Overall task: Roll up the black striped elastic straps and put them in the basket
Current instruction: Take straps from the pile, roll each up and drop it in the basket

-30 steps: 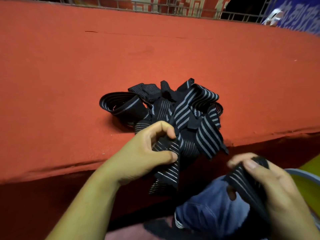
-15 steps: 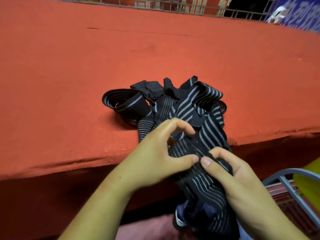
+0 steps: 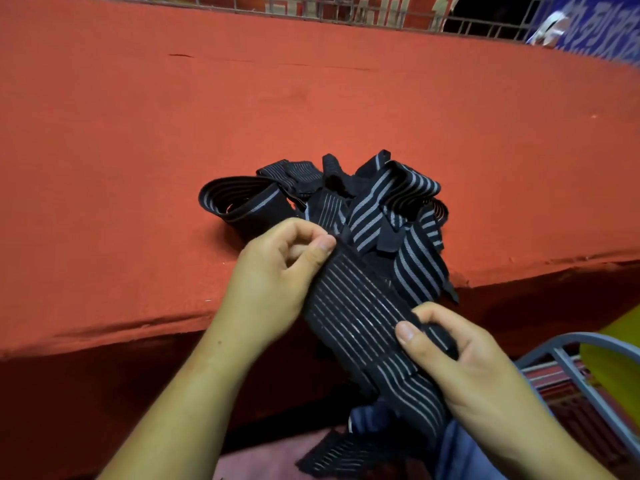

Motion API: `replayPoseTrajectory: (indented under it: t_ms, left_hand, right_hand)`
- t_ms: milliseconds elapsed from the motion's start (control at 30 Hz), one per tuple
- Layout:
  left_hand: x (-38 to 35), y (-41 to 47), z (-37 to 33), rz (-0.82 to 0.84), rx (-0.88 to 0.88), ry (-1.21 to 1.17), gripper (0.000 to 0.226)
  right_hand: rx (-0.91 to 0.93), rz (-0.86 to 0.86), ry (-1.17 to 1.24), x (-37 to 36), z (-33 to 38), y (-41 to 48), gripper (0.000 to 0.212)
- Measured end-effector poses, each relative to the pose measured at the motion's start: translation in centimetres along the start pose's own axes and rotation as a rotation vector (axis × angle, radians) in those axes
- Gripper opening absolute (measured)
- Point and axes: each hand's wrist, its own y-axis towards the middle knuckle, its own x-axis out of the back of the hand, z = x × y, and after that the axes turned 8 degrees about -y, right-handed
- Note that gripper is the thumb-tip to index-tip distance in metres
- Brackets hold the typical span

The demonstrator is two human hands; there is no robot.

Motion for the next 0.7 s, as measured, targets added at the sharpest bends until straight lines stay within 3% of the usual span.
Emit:
replayPoseTrajectory:
  t_ms: [200, 300, 400, 467, 567, 700]
  left_hand:
    - [-0.1, 0.0, 0.2, 0.094, 0.186, -0.169, 0.009]
    - [-0.1, -0.1, 0.4, 0.181, 0.268, -0.217, 0.015]
    - [0.2, -0.4, 0.1, 0.289, 0.282, -0.259, 0.023]
    - [0.5, -0.4, -0.1, 0.344, 0.268, -0.264, 0.029]
    - [0.5, -0.6, -0.2, 0.39, 0.249, -0.3, 0.031]
    - [0.0, -0.6, -0.4, 0.328, 0.242, -0.382, 0.026]
  right_hand:
    - [0.057, -0.181, -0.095, 1.7, -1.0, 0.6, 0.032]
    - [0.093, -0.088, -0.021, 2.2, -0.9, 0.9, 0.029]
    - [0.083, 0.055, 0.047, 2.5, -0.5, 1.1, 0.052]
    - [0.095, 0.096, 0.04, 2.5, 0.2, 1.3, 0.037]
    - [0.124, 0.075, -0.004, 2.2, 0.7, 1.4, 0.033]
    - [0.162, 0.124, -0.043, 1.7, 1.3, 1.4, 0.021]
